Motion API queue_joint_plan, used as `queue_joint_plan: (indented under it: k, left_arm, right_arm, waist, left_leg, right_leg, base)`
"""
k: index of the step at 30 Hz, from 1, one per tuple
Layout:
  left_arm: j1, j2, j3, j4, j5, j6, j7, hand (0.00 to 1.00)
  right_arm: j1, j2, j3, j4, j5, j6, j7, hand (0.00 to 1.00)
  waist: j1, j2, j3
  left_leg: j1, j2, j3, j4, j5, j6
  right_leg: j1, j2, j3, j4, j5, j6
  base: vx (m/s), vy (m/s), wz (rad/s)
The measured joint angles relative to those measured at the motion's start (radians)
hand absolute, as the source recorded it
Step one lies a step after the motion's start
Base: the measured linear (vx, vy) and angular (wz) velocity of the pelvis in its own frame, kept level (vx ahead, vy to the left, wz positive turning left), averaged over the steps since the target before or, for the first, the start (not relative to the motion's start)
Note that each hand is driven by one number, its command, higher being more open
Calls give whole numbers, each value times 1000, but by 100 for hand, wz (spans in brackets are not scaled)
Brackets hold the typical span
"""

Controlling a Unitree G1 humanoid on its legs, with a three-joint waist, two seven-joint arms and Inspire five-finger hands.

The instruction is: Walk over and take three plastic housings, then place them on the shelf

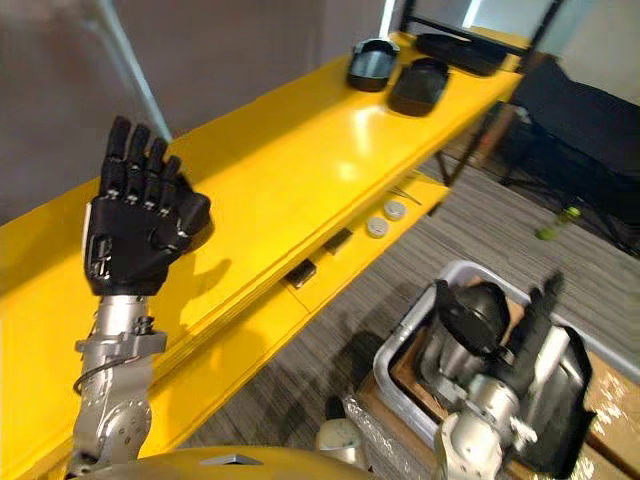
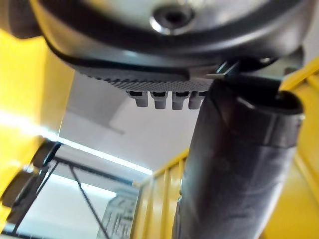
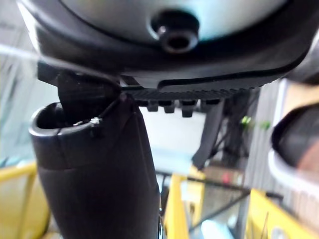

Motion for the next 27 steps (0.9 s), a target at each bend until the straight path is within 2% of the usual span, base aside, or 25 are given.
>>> queue_joint_plan:
  k: [2, 4, 8, 10, 11, 12, 14, 16, 18, 20, 22, 24, 27]
  left_arm:
    - [-33, 4, -25, 26, 5, 14, 39, 100]
    - [-43, 6, -46, 51, 42, 32, 67, 100]
    - [-44, 13, -103, 128, 56, 65, 92, 100]
    - [-44, 14, -112, 150, 65, 67, 108, 100]
    - [-44, 15, -106, 148, 77, 69, 128, 100]
    - [-44, 18, -101, 145, 78, 69, 141, 100]
    - [-28, 18, -69, 131, 102, 79, 182, 100]
    - [17, 20, -43, 105, 136, 87, 189, 100]
    - [49, 21, -19, 80, 164, 87, 180, 100]
    - [63, 23, 9, 55, 177, 84, 159, 100]
    - [79, 23, 26, 54, 178, 84, 148, 100]
    - [122, 23, 36, 31, 171, 84, 130, 100]
    - [180, 23, 25, -15, 147, 81, 91, 100]
  right_arm:
    - [65, 25, -30, -35, 107, -39, 17, 100]
    - [96, 28, -36, -48, 138, -62, 35, 100]
    - [105, 28, -33, -48, 141, -102, 91, 100]
    - [84, 26, -21, -48, 172, -115, 125, 100]
    - [63, 24, -7, -48, 186, -118, 142, 100]
    - [44, 20, 4, -48, 187, -119, 153, 100]
    - [-32, -41, 86, -45, 187, -122, 188, 100]
    - [-87, -96, 158, -43, 187, -119, 206, 100]
    - [-122, -104, 215, -13, 182, -113, 215, 100]
    - [-153, -103, 258, 41, 182, -94, 202, 100]
    - [-154, -101, 285, 73, 187, -73, 192, 100]
    - [-146, -99, 315, 74, 183, -68, 193, 100]
    - [-100, -61, 348, 73, 191, -68, 228, 100]
  waist:
    - [-42, 11, -6]
    - [-64, 13, -6]
    - [-81, 17, -3]
    - [-78, 20, -1]
    - [-58, 22, 2]
    - [-43, 25, 10]
    - [10, 55, 55]
    - [37, 92, 61]
    - [61, 89, 62]
    - [100, 65, 76]
    - [121, 53, 82]
    - [125, 48, 86]
    - [126, 22, 103]
  left_leg:
    - [13, 9, 65, 20, -27, -8]
    - [26, 16, 112, 36, -45, -15]
    - [30, 39, 149, 78, -76, -28]
    - [-3, 47, 121, 142, -106, -9]
    - [-39, 49, 22, 201, -133, 37]
    - [-55, 49, -40, 230, -146, 55]
    - [-74, 37, -257, 308, -246, 84]
    - [-74, 24, -347, 324, -292, 62]
    - [-88, 3, -357, 335, -303, 54]
    - [-110, -25, -379, 356, -303, 55]
    - [-114, -33, -396, 376, -305, 57]
    - [-124, -41, -404, 401, -317, 65]
    - [-117, -56, -388, 452, -346, 82]
  right_leg:
    - [-18, 14, 62, 1, 5, 4]
    - [-24, 27, 105, -5, 13, 1]
    - [-29, 49, 144, -13, 17, -1]
    - [-40, 53, 148, -11, 20, -5]
    - [-56, 58, 172, -7, 24, -11]
    - [-61, 61, 187, -5, 25, -13]
    - [-65, 86, 254, 2, 25, -15]
    - [-73, 98, 277, 7, 33, -10]
    - [-81, 78, 282, 9, 43, 6]
    - [-87, 49, 270, 15, 46, 12]
    - [-96, 45, 247, 44, 46, 12]
    - [-112, 45, 241, 76, 47, 12]
    - [-119, 41, 230, 111, 56, 24]
  base:
    - [42, 8, -79]
    - [28, 0, -72]
    - [-1, -33, -39]
    - [-24, -33, -13]
    - [-29, -19, -33]
    - [-45, 0, -62]
    - [-70, 96, -85]
    - [-78, 176, -59]
    - [-77, 169, -8]
    - [-83, 141, 23]
    - [-44, 66, 14]
    - [-44, 52, -12]
    - [-95, 69, -35]
